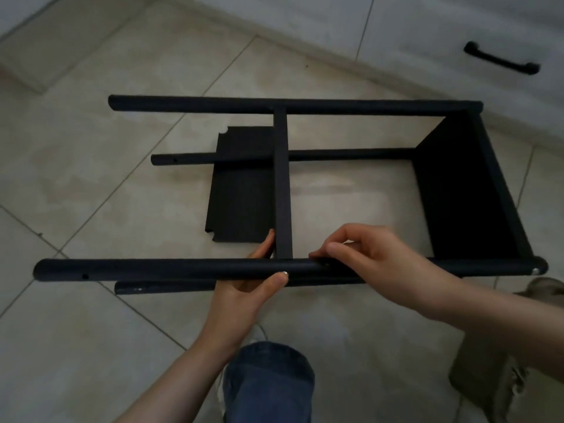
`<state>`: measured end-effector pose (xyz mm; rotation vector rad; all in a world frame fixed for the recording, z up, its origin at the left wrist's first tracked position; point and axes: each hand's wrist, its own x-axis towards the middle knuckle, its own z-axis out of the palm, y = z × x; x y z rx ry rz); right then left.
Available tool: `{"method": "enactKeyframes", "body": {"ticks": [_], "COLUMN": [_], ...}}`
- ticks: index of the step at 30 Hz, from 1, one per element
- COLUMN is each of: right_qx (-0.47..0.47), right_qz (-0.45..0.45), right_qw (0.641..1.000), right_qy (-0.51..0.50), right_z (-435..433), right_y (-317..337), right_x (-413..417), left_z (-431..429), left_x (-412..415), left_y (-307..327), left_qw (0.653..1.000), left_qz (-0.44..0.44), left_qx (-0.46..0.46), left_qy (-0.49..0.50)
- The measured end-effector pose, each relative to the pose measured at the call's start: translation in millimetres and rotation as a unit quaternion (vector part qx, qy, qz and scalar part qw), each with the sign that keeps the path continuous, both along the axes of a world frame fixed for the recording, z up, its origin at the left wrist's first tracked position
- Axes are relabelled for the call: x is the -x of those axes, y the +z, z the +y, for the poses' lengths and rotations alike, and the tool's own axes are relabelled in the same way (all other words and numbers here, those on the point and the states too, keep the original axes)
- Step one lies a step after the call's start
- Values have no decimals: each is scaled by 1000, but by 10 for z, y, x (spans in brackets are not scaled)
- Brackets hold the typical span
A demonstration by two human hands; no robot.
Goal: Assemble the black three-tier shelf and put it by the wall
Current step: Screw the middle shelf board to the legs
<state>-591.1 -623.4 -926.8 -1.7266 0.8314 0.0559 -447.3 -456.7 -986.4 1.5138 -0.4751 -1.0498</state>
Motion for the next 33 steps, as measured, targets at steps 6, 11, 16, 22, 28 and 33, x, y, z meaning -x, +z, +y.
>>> {"method": "enactKeyframes", "body": {"ticks": [6,11,16,22,28,33], "right_qx": [-17,-10,-26,-20,-31,-44], "right_qz": [17,26,43,52,69,82], "right_qw": [1000,1000,999,998,997,996], "right_qy": [6,0,6,4,5,9], "right_z": [73,113,74,66,68,114], "right_y": [-28,-64,-86,-124,-150,-205], "right_x": [-45,-62,-65,-83,-79,-54], "left_z": [112,163,187,147,10,-132], "left_x": [77,115,117,-57,-412,-645], "left_y": [-9,31,223,409,423,387], "left_qw": [998,990,975,796,707,690], "left_qz": [13,-6,-52,-533,-677,-615], "left_qx": [-44,-121,-214,-275,-74,-71], "left_qy": [35,71,29,-81,-193,-376]}}
